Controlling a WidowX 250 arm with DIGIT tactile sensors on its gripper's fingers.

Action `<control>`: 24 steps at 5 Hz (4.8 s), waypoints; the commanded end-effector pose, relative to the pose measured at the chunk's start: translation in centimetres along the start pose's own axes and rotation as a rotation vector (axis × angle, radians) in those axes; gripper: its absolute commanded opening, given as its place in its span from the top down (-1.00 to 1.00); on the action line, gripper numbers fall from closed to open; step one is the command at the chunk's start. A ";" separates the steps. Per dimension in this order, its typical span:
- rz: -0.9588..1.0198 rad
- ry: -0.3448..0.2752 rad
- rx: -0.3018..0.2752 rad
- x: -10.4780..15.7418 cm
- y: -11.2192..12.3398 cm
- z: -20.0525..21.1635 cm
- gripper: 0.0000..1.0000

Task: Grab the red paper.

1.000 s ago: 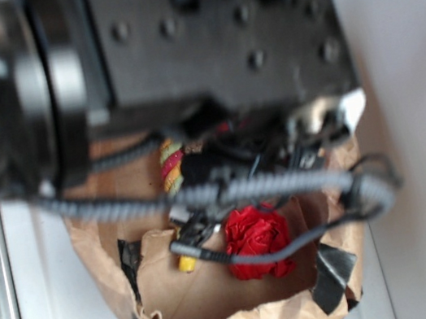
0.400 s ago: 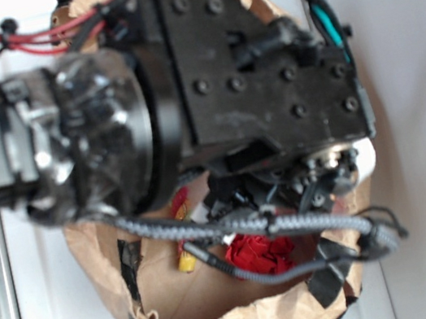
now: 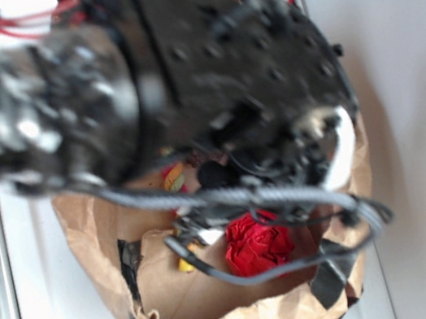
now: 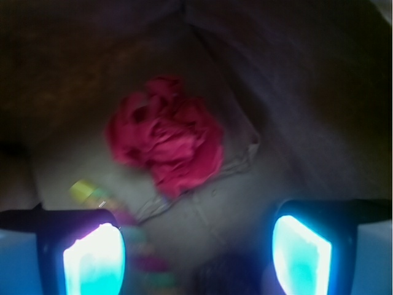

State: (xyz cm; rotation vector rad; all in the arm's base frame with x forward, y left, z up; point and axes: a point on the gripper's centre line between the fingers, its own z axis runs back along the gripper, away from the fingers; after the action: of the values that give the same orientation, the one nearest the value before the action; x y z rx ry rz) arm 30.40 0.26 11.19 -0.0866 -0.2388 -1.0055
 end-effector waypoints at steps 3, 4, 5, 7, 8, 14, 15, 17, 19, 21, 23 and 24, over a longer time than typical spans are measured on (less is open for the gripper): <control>-0.023 -0.045 0.081 0.5 0.3 2.8 -1.00; -0.015 -0.044 0.069 0.8 -1.2 2.4 -1.00; -0.063 -0.053 0.045 1.6 -2.6 2.2 -1.00; -0.123 -0.073 0.012 3.3 -4.4 1.5 -1.00; -0.102 -0.086 0.024 4.2 -3.7 0.3 -1.00; -0.367 -0.122 -0.045 6.7 -0.9 0.6 -1.00; -0.444 -0.151 -0.028 6.3 -7.0 2.4 -1.00; -0.482 -0.142 -0.005 5.4 -10.9 3.3 -1.00; -0.482 -0.142 -0.005 5.4 -10.9 3.3 -1.00; -0.411 -0.146 -0.007 5.0 -9.8 3.9 -1.00; -0.350 -0.134 0.016 3.5 -7.3 4.4 -1.00; -0.316 -0.110 0.024 1.9 -4.9 4.2 -1.00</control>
State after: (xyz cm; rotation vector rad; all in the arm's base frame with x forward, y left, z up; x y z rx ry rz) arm 26.24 -3.69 13.93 -0.1324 -0.3221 -1.3108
